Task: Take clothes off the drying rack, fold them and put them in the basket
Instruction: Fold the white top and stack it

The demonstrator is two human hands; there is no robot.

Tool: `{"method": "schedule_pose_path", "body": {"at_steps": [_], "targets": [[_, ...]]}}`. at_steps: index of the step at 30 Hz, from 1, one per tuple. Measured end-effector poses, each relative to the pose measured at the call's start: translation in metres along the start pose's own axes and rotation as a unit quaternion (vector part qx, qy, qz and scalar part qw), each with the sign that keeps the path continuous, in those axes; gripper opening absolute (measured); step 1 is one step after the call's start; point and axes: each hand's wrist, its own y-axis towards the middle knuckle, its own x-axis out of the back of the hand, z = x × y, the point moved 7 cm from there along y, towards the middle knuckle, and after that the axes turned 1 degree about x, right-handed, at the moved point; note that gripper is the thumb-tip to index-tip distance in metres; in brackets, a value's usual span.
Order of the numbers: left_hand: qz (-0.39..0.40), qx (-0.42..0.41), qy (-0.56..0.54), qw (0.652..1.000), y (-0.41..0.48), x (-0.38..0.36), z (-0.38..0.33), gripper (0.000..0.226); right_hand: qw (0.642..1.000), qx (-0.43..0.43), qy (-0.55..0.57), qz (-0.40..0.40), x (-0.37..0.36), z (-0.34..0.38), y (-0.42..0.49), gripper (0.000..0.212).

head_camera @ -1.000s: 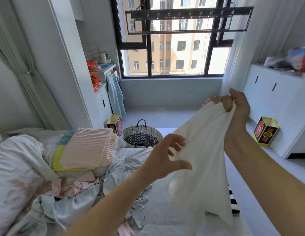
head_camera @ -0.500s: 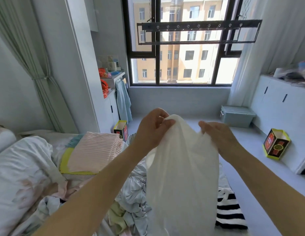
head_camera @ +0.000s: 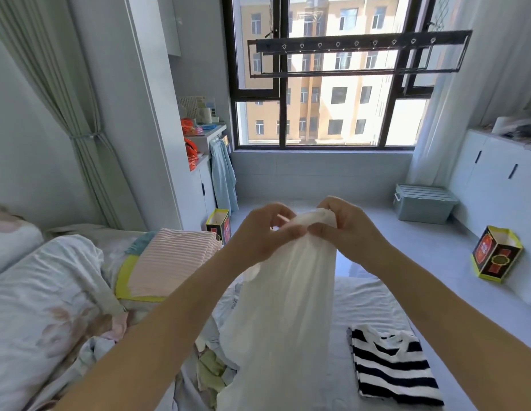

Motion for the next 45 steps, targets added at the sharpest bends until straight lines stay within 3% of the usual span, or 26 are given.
{"method": "schedule_pose_path", "body": {"at_steps": [3, 6, 11, 15, 18, 23, 29, 34, 38, 43, 45], "targets": [[0.036, 0.050, 0.045, 0.997, -0.006, 0.003, 0.024, 0.028, 0.996, -0.018, 0.070, -0.054, 0.015, -0.002, 0.004, 0.021], [0.048, 0.063, 0.088, 0.993, -0.009, 0.015, 0.041, 0.024, 0.985, -0.062, 0.144, -0.065, 0.025, -0.014, 0.008, 0.016], [-0.034, 0.070, 0.053, 0.996, -0.001, 0.040, 0.044, 0.028, 0.978, -0.083, 0.180, -0.066, 0.024, -0.025, 0.005, 0.009], [-0.052, 0.032, -0.004, 0.998, 0.012, 0.040, 0.015, 0.020, 0.990, -0.085, 0.108, -0.015, 0.008, -0.017, 0.008, 0.016], [-0.034, -0.011, 0.032, 0.999, 0.025, 0.029, -0.008, 0.014, 0.991, -0.087, 0.081, 0.055, -0.016, -0.004, 0.011, 0.025], [-0.036, -0.044, 0.117, 0.991, 0.033, 0.017, -0.018, 0.009, 0.989, -0.034, -0.141, -0.016, -0.003, 0.006, 0.027, 0.021], [-0.002, -0.008, 0.160, 0.987, 0.031, 0.012, 0.015, 0.015, 0.983, -0.006, -0.147, -0.111, 0.035, 0.010, 0.035, 0.023], [-0.019, 0.028, 0.168, 0.985, 0.028, 0.027, 0.050, 0.014, 0.990, -0.052, -0.068, -0.115, 0.050, -0.004, 0.033, 0.013], [-0.012, 0.059, 0.105, 0.993, 0.022, 0.037, 0.059, 0.012, 0.994, -0.066, -0.048, -0.076, 0.052, -0.013, 0.030, 0.010], [-0.002, 0.104, -0.078, 0.992, 0.014, 0.045, 0.058, 0.020, 0.996, -0.082, -0.041, -0.015, 0.052, -0.027, 0.028, 0.023], [0.008, 0.121, -0.072, 0.990, 0.015, 0.048, 0.059, 0.025, 0.996, -0.074, -0.052, -0.008, 0.053, -0.029, 0.029, 0.028]]}}
